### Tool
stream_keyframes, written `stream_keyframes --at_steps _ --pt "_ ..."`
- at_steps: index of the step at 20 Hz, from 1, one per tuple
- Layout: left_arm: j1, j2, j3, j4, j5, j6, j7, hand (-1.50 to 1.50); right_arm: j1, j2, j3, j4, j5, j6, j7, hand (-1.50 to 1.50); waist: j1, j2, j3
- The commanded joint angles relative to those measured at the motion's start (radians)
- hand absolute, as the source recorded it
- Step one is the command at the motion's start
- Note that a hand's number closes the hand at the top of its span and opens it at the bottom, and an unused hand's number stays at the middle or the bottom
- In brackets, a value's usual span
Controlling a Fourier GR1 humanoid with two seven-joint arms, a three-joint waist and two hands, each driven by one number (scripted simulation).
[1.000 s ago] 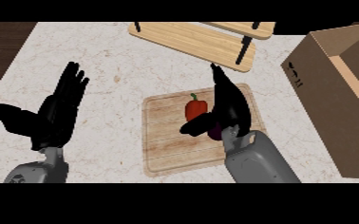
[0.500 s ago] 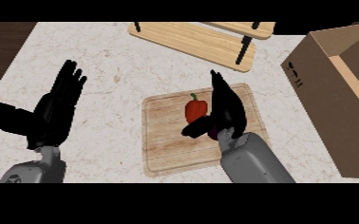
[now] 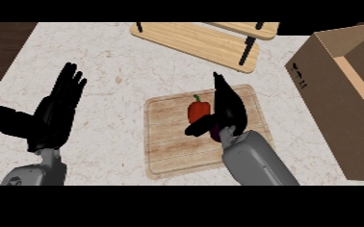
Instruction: Pick the bell pepper from the cutting board and place it in the cardboard box
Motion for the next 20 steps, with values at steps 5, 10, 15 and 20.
stream_keyframes --at_steps 5,10,15,20 --pt "0.020 -0.039 -0.002 -0.007 -0.018 -0.015 -0.019 0.00 -0.038 0.001 0.001 0.017 -0.029 -0.005 0.036 -1.50 0.000 0.000 0.000" --pt "0.019 0.000 0.035 -0.049 0.000 -0.035 0.042 0.00 -0.016 0.001 -0.003 0.154 -0.037 -0.057 -0.079 -1.50 0.003 0.000 0.000" --pt "-0.035 0.026 0.075 -0.019 -0.009 -0.038 0.057 0.00 -0.027 0.001 0.046 0.144 -0.046 -0.086 -0.052 -1.50 0.001 0.000 0.000" --pt "-0.009 -0.061 -0.020 -0.044 -0.067 0.005 0.063 0.00 -0.018 0.001 0.096 0.107 -0.019 -0.110 -0.017 -1.50 0.000 -0.001 0.000"
